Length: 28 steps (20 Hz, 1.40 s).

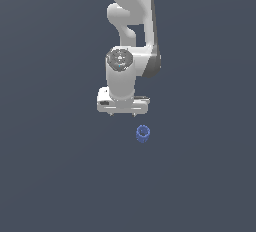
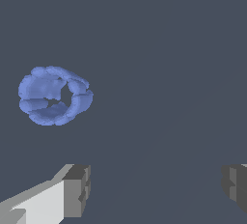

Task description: Pick up the object and move it to a goal position.

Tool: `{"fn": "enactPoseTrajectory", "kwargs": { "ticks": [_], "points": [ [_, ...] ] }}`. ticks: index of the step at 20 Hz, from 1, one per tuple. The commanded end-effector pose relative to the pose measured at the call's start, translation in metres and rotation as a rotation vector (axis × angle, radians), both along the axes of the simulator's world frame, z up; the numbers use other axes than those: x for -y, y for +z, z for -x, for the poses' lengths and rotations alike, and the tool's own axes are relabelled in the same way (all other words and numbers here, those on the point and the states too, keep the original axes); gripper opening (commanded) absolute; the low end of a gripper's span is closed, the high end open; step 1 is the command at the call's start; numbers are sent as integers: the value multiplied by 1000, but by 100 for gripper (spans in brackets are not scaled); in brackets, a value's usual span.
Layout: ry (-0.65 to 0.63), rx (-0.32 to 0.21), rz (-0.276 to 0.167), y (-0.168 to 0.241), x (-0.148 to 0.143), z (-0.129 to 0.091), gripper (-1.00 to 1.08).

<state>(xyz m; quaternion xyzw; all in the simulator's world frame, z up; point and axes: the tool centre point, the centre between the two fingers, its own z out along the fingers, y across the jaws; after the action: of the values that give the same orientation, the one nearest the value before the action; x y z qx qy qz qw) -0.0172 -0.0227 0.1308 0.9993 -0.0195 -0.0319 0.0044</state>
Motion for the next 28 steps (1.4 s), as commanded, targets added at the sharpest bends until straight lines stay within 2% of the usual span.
{"fn": "enactPoseTrajectory", "kwargs": {
  "ticks": [1,10,15,20,28],
  "points": [
    [0,0,0,0,0,0,100],
    [-19,-34,34,-10,20,10,100],
    [-16,-30,32,-10,16,7,100],
    [3,-9,27,-15,-6,-7,100],
    [51,46,1,-27,-71,-41,100]
  ]
}}
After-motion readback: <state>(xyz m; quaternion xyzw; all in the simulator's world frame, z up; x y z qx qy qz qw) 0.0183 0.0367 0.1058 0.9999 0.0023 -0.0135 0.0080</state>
